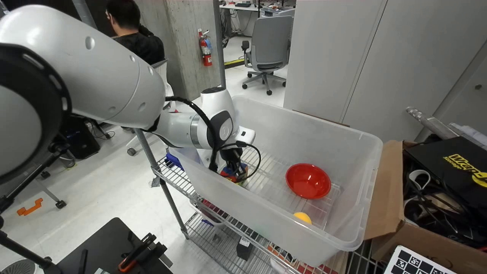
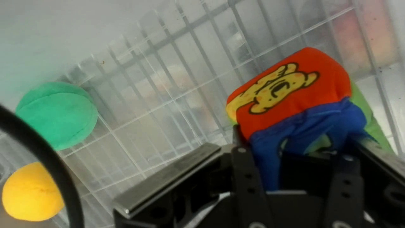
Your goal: Move the rubix cube to the left
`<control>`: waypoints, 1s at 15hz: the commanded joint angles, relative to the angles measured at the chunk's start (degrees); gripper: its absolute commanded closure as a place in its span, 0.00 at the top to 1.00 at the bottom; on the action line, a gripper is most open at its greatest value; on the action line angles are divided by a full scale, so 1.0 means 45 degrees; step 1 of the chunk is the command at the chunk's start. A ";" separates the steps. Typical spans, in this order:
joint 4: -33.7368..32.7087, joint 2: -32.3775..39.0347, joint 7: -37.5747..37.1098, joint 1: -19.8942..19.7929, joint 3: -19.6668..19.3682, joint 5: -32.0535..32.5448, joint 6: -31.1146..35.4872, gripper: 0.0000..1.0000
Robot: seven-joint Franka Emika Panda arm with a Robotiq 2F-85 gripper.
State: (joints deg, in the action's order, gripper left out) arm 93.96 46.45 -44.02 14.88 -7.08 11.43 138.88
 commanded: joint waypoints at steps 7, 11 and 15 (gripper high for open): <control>-0.0346 0.0026 -0.0261 0.0304 0.0121 -0.0880 -0.0752 0.57; -0.0327 0.0004 -0.0169 0.0327 0.0108 -0.0773 -0.0700 0.59; -0.0291 -0.0177 -0.0210 0.0339 0.0130 -0.0790 -0.0912 0.93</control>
State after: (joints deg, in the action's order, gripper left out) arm 92.81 45.58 -45.00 16.39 -6.49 7.92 134.89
